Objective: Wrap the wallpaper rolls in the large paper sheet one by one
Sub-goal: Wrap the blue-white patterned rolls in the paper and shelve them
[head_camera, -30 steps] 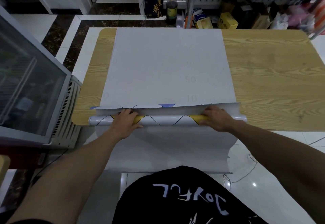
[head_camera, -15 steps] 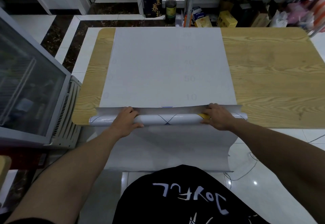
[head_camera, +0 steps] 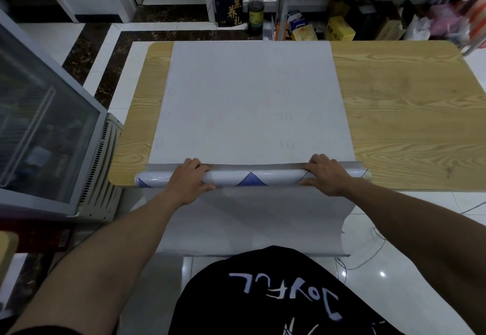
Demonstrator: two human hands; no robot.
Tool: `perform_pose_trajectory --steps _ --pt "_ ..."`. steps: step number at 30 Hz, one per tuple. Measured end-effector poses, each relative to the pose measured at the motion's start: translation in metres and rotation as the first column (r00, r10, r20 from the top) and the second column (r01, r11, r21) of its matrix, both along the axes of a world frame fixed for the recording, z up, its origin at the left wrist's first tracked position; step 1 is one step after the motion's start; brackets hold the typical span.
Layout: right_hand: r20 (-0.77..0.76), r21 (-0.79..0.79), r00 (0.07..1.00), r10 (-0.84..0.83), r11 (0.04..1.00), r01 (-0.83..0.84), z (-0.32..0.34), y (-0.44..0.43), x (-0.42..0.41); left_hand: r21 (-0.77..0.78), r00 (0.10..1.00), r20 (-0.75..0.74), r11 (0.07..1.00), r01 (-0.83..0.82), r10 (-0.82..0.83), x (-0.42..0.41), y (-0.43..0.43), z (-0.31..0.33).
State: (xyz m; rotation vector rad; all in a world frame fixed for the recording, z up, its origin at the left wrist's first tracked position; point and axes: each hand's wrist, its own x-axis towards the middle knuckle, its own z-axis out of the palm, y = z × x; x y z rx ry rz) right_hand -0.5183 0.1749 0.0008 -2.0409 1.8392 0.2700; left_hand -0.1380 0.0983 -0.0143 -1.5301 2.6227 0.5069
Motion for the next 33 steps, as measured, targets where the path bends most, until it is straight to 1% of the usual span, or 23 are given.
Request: perform_pose_trajectory --steps 4,7,13,17,20,24,26,29,31,33 --pt "0.077 0.012 0.994 -0.072 0.997 0.071 0.002 -0.002 0.0 -0.011 0.999 0.0 0.999 -0.036 0.036 -0.005 -0.002 0.004" --pt "0.064 0.034 0.994 -0.09 0.996 0.088 0.004 -0.003 0.0 0.014 0.997 0.067 0.999 -0.033 0.032 -0.006 -0.004 0.006" --pt "0.029 0.023 0.999 -0.045 0.999 0.044 0.0 0.001 0.003 0.025 0.998 0.044 0.999 -0.043 0.042 -0.005 -0.001 0.005" --pt "0.049 -0.048 0.998 -0.024 0.999 0.027 -0.005 0.001 0.005 0.037 1.0 0.009 0.999 -0.022 0.021 -0.002 -0.002 0.001" --pt "0.069 -0.015 0.997 -0.037 0.999 0.038 -0.004 -0.001 0.007 0.048 0.999 -0.037 0.998 -0.028 0.029 -0.004 -0.004 0.003" --pt "0.087 0.025 0.989 -0.12 0.993 0.119 -0.001 -0.002 0.013 0.082 0.999 0.039 0.996 -0.027 0.024 -0.011 -0.009 0.006" --pt "0.099 0.025 0.986 -0.131 0.991 0.129 -0.001 -0.002 0.02 0.094 0.999 0.041 0.995 -0.023 0.019 -0.014 -0.009 0.006" --pt "0.172 0.027 0.975 -0.143 0.99 0.14 -0.004 -0.003 0.031 0.154 0.999 -0.02 0.987 -0.034 0.038 -0.019 -0.008 0.003" --pt "0.223 0.028 0.965 -0.136 0.991 0.133 -0.007 -0.004 0.039 0.204 0.991 -0.093 0.976 -0.08 0.101 -0.023 -0.006 0.002" --pt "0.242 0.034 0.964 -0.112 0.994 0.107 -0.009 -0.004 0.045 0.222 0.982 -0.133 0.969 -0.105 0.137 -0.025 -0.005 0.001"
